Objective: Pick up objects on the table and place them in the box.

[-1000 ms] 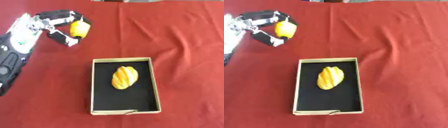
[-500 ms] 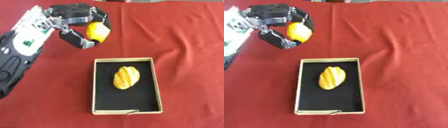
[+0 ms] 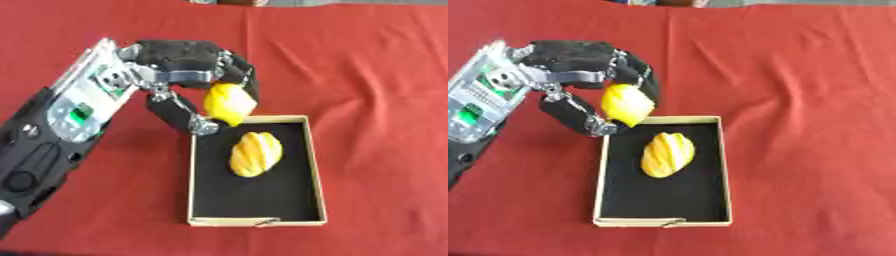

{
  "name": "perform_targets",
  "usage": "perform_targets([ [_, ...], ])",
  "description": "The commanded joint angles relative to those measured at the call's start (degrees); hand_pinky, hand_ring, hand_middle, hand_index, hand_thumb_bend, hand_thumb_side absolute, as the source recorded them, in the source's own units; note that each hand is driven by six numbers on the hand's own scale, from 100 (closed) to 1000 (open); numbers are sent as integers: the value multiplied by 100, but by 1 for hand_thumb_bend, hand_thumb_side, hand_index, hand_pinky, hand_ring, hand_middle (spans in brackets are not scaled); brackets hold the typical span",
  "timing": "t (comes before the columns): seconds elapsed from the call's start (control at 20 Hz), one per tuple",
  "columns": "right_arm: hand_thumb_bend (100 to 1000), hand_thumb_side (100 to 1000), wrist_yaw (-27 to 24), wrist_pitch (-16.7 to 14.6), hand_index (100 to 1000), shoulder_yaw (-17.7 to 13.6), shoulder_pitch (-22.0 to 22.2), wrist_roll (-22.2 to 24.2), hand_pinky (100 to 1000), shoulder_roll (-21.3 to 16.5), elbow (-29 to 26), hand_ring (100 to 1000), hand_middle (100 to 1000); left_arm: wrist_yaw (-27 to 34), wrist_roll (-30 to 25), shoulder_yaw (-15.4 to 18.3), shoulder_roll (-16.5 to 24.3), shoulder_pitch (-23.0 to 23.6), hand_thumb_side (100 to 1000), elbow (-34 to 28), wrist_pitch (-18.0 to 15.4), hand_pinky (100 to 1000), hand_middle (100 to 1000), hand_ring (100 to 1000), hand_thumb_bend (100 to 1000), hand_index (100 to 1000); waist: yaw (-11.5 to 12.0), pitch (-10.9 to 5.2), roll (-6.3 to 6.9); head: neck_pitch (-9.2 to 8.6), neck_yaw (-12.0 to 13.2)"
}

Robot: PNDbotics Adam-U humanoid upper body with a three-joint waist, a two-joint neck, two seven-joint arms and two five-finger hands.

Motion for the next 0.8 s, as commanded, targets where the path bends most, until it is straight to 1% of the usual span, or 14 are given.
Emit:
perform_targets([
  [0.05, 100, 512, 56, 34, 816, -83, -11, -28, 967, -183, -92, 948, 757, -56, -679, 36, -104, 9, 100, -298, -564, 755, 733, 705, 100, 793, 19, -157, -8, 48, -38],
  [0.1, 100, 511, 55, 40, 816, -82, -11, -29, 967, -179, -92, 947, 757, -114, -681, 27, -143, 43, 100, -347, -558, 757, 736, 709, 100, 797, 31, -162, -9, 54, -42],
  [0.15, 100, 509, 53, 45, 816, -81, -10, -32, 966, -175, -92, 947, 757, -178, -691, 15, -167, 68, 100, -379, -560, 796, 779, 760, 100, 848, 38, -166, -11, 57, -45],
  [0.2, 100, 508, 51, 40, 816, -84, 2, -33, 966, -170, -92, 947, 757, -268, -722, -2, -187, 95, 100, -403, -579, 814, 793, 783, 100, 862, 43, -170, -14, 54, -48],
  [0.25, 100, 508, 50, 29, 816, -88, 18, -35, 966, -164, -92, 947, 757, -349, -758, -18, -204, 118, 100, -414, -608, 857, 827, 832, 100, 893, 46, -172, -17, 52, -50],
  [0.4, 100, 508, 48, 3, 815, -99, 53, -42, 966, -145, -92, 946, 756, -542, -933, -94, -236, 178, 111, -387, -762, 901, 864, 878, 150, 923, 50, -175, -24, 45, -54],
  [0.45, 100, 507, 50, 2, 815, -101, 60, -42, 966, -141, -92, 947, 756, -582, -961, -113, -243, 193, 209, -369, -819, 917, 879, 898, 179, 936, 51, -175, -23, 41, -56],
  [0.5, 100, 508, 53, 4, 815, -103, 64, -38, 967, -135, -92, 947, 756, -620, -975, -126, -251, 208, 363, -356, -876, 940, 899, 922, 238, 952, 53, -174, -23, 39, -61],
  [0.55, 100, 507, 56, 7, 815, -104, 68, -34, 967, -132, -92, 947, 756, -650, -982, -127, -259, 219, 488, -351, -931, 971, 919, 953, 299, 968, 55, -173, -23, 39, -67],
  [0.65, 100, 506, 61, 10, 815, -105, 73, -25, 967, -127, -92, 947, 756, -703, -984, -93, -260, 237, 647, -359, -998, 1000, 943, 994, 386, 990, 59, -172, -22, 43, -75],
  [0.7, 100, 506, 64, 9, 815, -106, 77, -21, 967, -126, -92, 947, 756, -741, -971, -63, -252, 245, 710, -366, -1010, 1000, 948, 1000, 411, 996, 62, -172, -22, 41, -82],
  [0.8, 100, 506, 66, 5, 815, -109, 83, -16, 967, -122, -92, 947, 756, -826, -930, -26, -234, 253, 730, -384, -1019, 1000, 954, 1000, 442, 1000, 65, -171, -23, 42, -107],
])
